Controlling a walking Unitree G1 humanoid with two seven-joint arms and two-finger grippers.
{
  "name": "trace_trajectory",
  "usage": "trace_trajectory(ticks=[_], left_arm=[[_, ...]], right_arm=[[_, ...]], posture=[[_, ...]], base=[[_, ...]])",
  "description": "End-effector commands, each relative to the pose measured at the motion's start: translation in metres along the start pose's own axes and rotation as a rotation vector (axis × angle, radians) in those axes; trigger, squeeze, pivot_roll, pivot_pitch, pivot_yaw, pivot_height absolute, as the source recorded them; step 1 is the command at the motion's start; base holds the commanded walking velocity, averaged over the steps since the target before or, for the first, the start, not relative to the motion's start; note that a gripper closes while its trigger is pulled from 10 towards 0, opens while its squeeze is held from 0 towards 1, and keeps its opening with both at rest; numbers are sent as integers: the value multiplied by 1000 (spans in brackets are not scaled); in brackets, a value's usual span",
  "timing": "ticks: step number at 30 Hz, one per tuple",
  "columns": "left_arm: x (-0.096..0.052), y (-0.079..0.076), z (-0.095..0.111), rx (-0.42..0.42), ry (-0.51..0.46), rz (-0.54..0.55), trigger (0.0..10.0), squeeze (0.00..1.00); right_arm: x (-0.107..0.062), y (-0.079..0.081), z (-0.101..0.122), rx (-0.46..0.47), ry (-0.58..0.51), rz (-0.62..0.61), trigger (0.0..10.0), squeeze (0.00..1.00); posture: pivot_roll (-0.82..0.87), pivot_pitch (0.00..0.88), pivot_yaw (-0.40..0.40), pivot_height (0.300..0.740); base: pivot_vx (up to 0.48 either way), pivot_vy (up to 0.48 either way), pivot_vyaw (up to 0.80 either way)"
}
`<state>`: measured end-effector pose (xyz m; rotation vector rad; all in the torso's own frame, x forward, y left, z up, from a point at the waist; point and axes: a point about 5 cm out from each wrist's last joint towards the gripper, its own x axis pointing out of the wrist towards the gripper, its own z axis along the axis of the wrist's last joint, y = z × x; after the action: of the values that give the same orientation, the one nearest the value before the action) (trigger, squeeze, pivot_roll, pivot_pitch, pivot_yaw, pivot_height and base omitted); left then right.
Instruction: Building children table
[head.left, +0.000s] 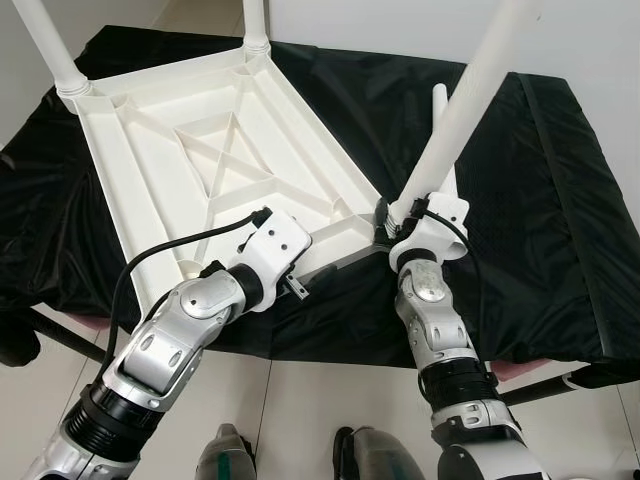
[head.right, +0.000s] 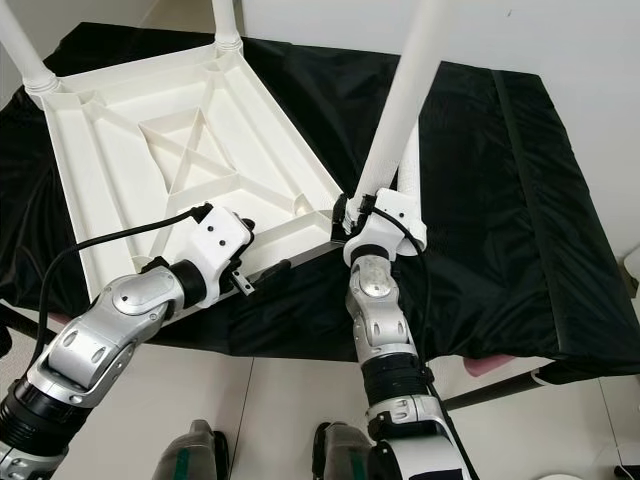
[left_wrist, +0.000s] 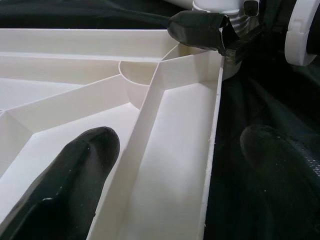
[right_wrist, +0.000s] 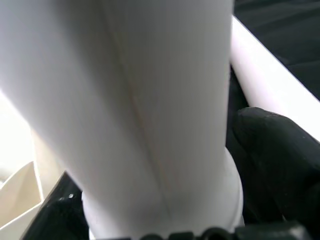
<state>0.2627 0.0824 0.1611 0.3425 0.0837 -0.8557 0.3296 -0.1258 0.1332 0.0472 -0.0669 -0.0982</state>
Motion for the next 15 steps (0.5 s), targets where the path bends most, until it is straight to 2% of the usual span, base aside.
trace_trajectory(ticks=[1, 8, 15], left_arm=[[1, -6, 1, 9, -5, -78, 10000, 0], [2, -7, 1, 10, -7, -82, 10000, 0], [3, -7, 1, 12, -8, -84, 10000, 0]], right_arm=[[0, -4, -3, 4, 13, 21, 10000, 0], [5, -12, 6, -30, -19, 107, 10000, 0], [8, -15, 10, -52, -25, 171, 10000, 0]], posture=[[-23, 76, -10, 740], [-30, 69, -10, 740], [-32, 66, -9, 740]], base=[[0, 0, 0], [0, 0, 0], [0, 0, 0]])
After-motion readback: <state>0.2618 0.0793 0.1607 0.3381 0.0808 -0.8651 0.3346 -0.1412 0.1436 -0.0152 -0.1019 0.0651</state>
